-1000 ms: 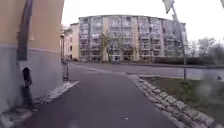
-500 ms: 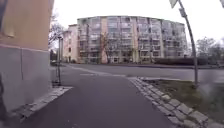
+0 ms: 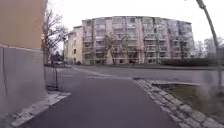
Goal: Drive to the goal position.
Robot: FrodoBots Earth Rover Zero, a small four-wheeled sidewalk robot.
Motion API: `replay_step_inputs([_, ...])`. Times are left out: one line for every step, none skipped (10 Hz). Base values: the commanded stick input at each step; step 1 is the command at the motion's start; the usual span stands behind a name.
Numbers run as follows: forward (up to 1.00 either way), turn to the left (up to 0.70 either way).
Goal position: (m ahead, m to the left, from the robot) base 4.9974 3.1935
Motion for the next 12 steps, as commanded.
replay_step_inputs([1.00, 0.00])
replay_step_inputs([1.00, 0.00])
replay_step_inputs([1.00, 0.00])
replay_step_inputs([1.00, 0.00])
replay_step_inputs([1.00, 0.00])
replay_step_inputs([1.00, 0.00])
replay_step_inputs([1.00, 0.00])
replay_step_inputs([1.00, 0.00])
replay_step_inputs([1.00, 0.00])
replay_step_inputs([1.00, 0.00])
replay_step_inputs([1.00, 0.00])
replay_step_inputs([1.00, 0.00])
